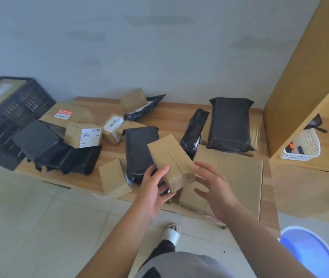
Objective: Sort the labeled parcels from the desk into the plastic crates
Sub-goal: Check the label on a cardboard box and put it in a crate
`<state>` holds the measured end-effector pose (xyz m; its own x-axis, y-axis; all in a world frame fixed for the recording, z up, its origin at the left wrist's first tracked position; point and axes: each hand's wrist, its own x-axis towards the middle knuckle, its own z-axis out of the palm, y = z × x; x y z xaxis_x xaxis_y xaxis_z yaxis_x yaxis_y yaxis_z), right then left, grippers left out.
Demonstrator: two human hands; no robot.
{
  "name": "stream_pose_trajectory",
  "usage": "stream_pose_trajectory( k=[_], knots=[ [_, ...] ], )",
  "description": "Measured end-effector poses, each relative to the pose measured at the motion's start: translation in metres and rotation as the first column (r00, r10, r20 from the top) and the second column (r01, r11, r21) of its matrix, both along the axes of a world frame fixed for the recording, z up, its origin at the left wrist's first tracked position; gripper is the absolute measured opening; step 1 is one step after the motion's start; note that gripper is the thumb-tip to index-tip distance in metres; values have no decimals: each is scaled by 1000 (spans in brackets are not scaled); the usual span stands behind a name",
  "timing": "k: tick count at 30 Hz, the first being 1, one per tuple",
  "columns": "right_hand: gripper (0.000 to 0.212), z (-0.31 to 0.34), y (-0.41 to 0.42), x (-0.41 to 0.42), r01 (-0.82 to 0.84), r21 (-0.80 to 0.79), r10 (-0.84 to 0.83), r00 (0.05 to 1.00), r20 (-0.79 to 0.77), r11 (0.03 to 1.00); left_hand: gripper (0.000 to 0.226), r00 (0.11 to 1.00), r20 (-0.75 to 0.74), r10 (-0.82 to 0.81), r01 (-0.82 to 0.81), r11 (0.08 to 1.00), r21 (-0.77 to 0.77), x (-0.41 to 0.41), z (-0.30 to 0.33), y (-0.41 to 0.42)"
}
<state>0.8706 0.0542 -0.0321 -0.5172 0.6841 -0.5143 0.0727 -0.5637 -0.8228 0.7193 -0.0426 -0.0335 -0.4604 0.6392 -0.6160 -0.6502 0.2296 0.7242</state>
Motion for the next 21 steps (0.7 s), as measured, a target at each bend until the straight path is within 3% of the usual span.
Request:
stream_pose_trajectory(
  k=[4,7,9,12,16,21],
  knots=[
    [17,-3,9,9,104,-7,-103,990,92,995,75,943,-328,61,-108,986,-128,-37,10,-7],
    [8,-3,17,13,142,13,-142,980,142,990,81,765,-644,13,-200,955,-219,-75,18,-11],
    [4,-4,21,12,155,30,-158,972,174,988,86,618,-777,-119,-292,883,-367,-103,16,-15],
    [6,-5,24,9,158,45,-164,967,197,986,90,539,-769,-343,-374,721,-584,-137,4,-21],
    [10,-4,28,3,153,49,-160,966,201,987,90,612,-624,-486,-333,557,-761,-153,-18,-30],
    [8,-4,31,-5,141,43,-147,965,216,989,88,616,-611,-497,-326,545,-772,-157,-34,-26]
  ],
)
